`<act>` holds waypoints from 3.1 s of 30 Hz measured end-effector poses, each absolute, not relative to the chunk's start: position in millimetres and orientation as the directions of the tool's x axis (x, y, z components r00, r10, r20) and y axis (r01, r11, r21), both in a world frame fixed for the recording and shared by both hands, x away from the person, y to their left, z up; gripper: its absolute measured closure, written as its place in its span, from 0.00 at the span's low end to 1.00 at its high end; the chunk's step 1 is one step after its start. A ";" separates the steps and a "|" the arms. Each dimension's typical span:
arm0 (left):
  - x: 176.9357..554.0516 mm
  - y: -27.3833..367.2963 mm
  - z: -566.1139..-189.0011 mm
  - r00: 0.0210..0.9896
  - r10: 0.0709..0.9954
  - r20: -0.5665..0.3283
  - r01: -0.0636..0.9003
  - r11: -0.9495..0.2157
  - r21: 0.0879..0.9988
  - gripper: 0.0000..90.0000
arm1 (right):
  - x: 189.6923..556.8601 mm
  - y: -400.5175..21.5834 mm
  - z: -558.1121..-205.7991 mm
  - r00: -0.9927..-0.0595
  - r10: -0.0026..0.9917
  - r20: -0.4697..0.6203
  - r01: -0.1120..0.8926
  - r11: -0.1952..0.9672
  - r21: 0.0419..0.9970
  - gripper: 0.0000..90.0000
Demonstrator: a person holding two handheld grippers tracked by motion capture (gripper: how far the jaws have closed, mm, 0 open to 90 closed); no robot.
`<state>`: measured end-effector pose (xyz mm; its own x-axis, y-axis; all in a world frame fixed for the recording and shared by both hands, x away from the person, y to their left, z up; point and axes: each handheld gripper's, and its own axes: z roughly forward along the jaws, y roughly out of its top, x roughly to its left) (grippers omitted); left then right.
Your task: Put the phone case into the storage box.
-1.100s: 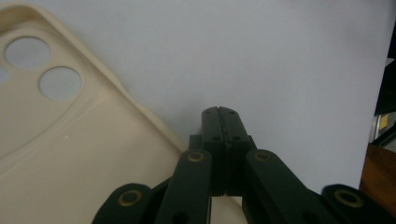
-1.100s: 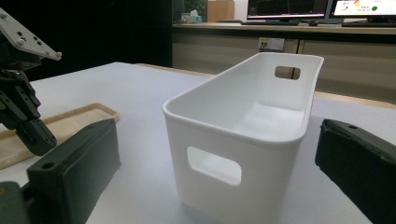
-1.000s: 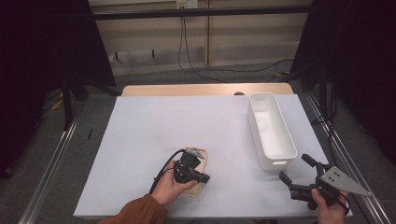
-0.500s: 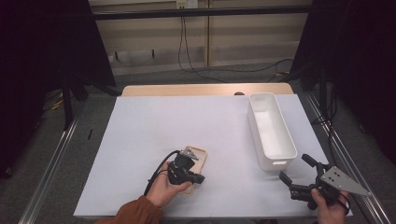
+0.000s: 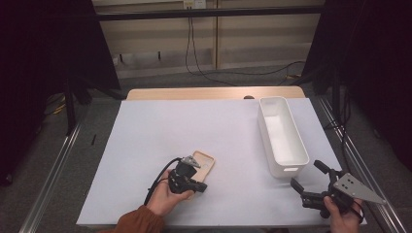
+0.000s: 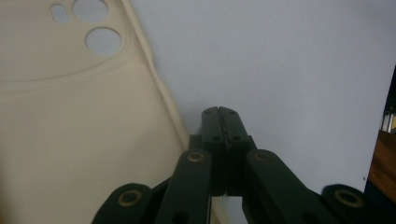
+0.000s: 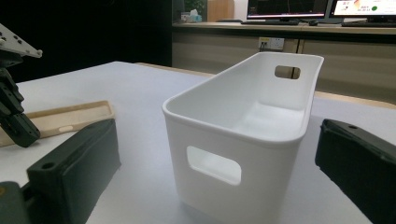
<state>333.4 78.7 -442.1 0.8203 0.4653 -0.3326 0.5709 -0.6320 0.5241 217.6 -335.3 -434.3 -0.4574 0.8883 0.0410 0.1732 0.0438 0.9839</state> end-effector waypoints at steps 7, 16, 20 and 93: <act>335.5 84.4 -442.4 0.825 0.461 -0.326 0.563 -0.635 0.528 1.00 | 217.9 -335.2 -434.3 -0.459 0.888 0.037 0.174 0.049 0.984 0.00; 333.4 88.0 -437.6 0.822 0.468 -0.326 0.564 -0.585 0.583 0.91 | 217.5 -335.2 -434.2 -0.463 0.886 0.034 0.172 0.052 0.984 0.00; 332.9 88.8 -436.7 0.828 0.458 -0.323 0.553 -0.571 0.607 0.85 | 217.5 -335.2 -434.2 -0.463 0.886 0.034 0.172 0.052 0.984 0.00; 380.2 138.4 -424.4 0.697 0.695 -0.179 0.634 -0.479 0.607 0.20 | 219.6 -333.7 -434.3 -0.473 0.881 0.030 0.170 0.058 0.984 0.00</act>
<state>380.2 138.4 -424.4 0.6966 0.6948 -0.1786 0.6339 -0.4795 0.6069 219.6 -333.7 -434.3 -0.4725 0.8808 0.0299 0.1704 0.0581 0.9837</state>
